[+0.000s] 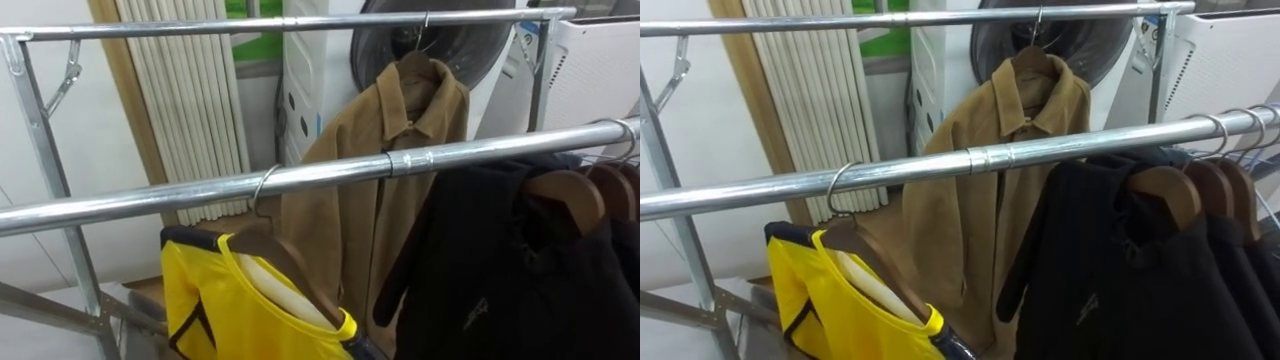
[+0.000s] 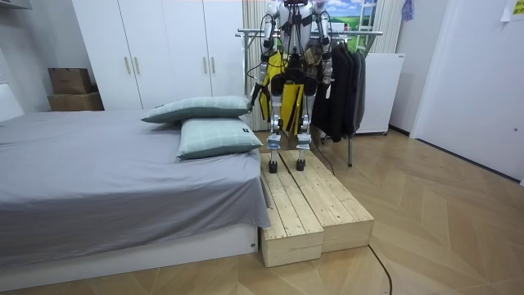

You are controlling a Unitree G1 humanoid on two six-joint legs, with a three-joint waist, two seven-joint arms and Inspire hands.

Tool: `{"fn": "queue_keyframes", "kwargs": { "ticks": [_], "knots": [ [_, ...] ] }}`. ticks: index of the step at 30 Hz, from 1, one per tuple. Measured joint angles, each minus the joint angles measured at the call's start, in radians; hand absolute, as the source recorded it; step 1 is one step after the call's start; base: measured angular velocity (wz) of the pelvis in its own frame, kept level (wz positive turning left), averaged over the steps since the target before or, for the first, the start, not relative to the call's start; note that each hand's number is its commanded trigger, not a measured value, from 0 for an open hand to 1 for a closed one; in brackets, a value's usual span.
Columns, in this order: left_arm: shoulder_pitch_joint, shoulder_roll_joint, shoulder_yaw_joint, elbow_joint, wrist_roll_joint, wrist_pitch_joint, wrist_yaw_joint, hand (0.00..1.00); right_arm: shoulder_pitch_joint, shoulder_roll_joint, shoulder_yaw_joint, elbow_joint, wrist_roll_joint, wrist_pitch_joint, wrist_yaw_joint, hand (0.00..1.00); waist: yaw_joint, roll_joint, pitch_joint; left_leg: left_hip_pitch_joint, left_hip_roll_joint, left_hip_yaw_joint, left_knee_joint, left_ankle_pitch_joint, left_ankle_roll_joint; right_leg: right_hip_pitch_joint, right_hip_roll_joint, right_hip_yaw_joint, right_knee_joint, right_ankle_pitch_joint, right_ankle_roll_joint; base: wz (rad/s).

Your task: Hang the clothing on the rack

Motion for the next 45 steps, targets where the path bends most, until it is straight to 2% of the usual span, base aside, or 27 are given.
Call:
{"fn": "queue_keyframes", "kwargs": {
  "ticks": [5,16,21,45],
  "knots": [
    [0.0,-0.001,0.016,0.005,0.002,0.011,-0.018,0.0,-0.022,0.01,-0.012,0.063,0.056,0.02,0.014,0.0,0.0,-0.002,0.0004,0.003,0.0,0.0,0.0,0.0,0.0,0.003,-0.001,-0.007,0.0,0.0,0.0,0.0],
    [0.002,-0.003,0.035,0.01,0.007,0.026,-0.031,0.0,-0.04,0.011,-0.008,0.076,0.051,0.043,0.012,0.0,0.005,-0.001,-0.0003,0.014,0.001,0.0,0.0,0.0,0.0,0.008,0.0,-0.011,-0.004,-0.002,0.0,0.0],
    [-0.004,-0.006,0.037,0.012,0.007,0.054,-0.034,0.0,-0.068,0.01,-0.002,0.11,0.047,0.064,0.001,0.0,0.002,0.002,-0.0016,0.014,0.001,0.0,-0.001,0.0,0.0,0.016,-0.001,-0.015,-0.012,-0.002,-0.001,0.03],
    [-0.004,-0.005,0.036,0.006,0.007,0.064,-0.035,0.0,-0.077,0.012,0.001,0.103,0.01,0.064,-0.02,0.0,0.001,-0.002,-0.0001,0.014,0.001,0.001,-0.008,0.0,0.0,0.017,-0.001,-0.016,-0.016,-0.002,0.0,0.0]
  ]
}}
